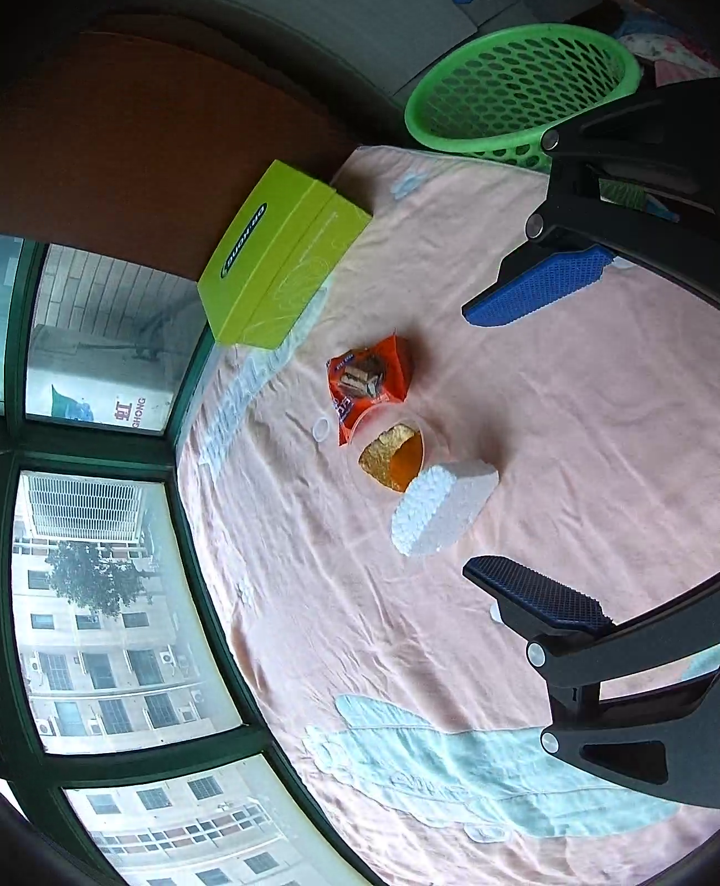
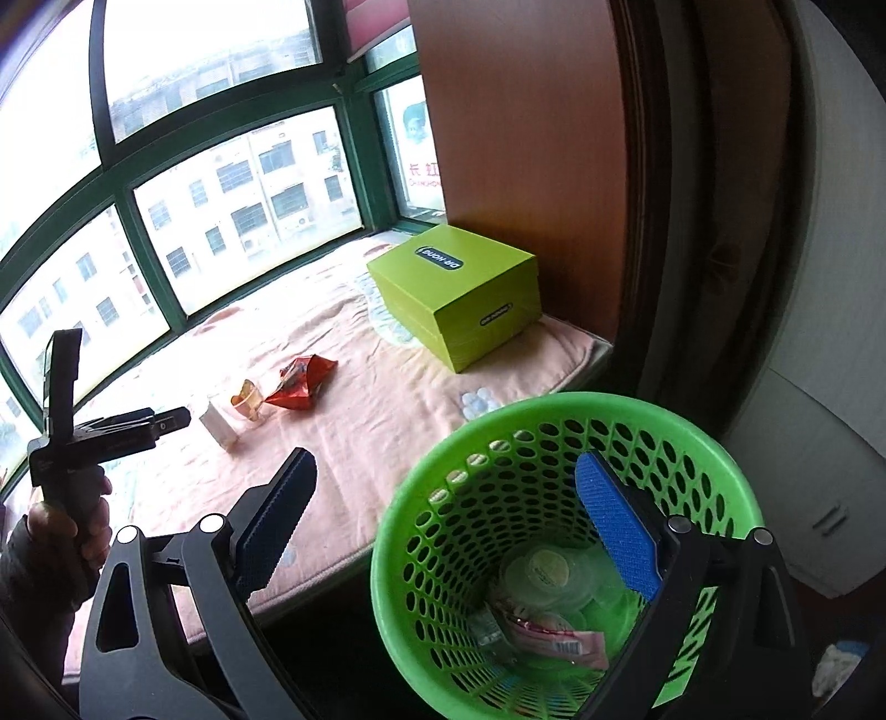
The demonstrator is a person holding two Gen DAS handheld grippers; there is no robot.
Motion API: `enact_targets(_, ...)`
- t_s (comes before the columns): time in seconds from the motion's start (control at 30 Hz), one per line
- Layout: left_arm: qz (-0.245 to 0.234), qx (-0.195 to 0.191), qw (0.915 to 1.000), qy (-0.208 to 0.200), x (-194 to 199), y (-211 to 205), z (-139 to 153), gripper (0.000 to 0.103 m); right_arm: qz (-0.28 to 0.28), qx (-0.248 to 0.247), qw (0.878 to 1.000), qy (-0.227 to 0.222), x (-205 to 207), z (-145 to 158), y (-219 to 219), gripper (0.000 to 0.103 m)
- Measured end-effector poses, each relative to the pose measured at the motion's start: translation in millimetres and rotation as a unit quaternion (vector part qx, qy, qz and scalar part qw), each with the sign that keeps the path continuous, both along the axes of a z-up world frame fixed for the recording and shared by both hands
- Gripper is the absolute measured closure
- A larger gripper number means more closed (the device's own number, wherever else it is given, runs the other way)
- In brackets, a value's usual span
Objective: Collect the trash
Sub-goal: 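Move both tools back over the table toward the white foam block, then grasp the white foam block with the left tool while the right reaches toward the food cup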
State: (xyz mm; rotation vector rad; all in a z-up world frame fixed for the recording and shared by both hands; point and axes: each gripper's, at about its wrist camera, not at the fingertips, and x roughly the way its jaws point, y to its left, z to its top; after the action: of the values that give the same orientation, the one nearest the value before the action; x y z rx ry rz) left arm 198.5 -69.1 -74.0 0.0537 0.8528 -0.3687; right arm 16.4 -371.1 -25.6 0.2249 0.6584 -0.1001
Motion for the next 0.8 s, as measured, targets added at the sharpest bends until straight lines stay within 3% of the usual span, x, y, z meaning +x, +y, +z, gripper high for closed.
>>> enact_targets(0.37, -0.016, 0.016, 0.9995, 0.022, 38.4, 9.6, -29.7, 0.021, 0.031, -0.005, 0.999, 0.023, 41.4, -8.7, 29.8, 0.009)
enact_targets(0.73, -0.034, 0.003, 0.9991, 0.026, 59.4, 13.9, -43.0, 0.021, 0.063, -0.009, 0.997, 0.047, 79.9, -18.0, 56.3, 0.009)
enact_targets(0.8, -0.038, 0.002, 0.999, 0.022, 59.7, 13.7, -43.6, 0.029, 0.07, -0.006, 0.996, 0.052, 87.4, -20.7, 59.9, 0.009)
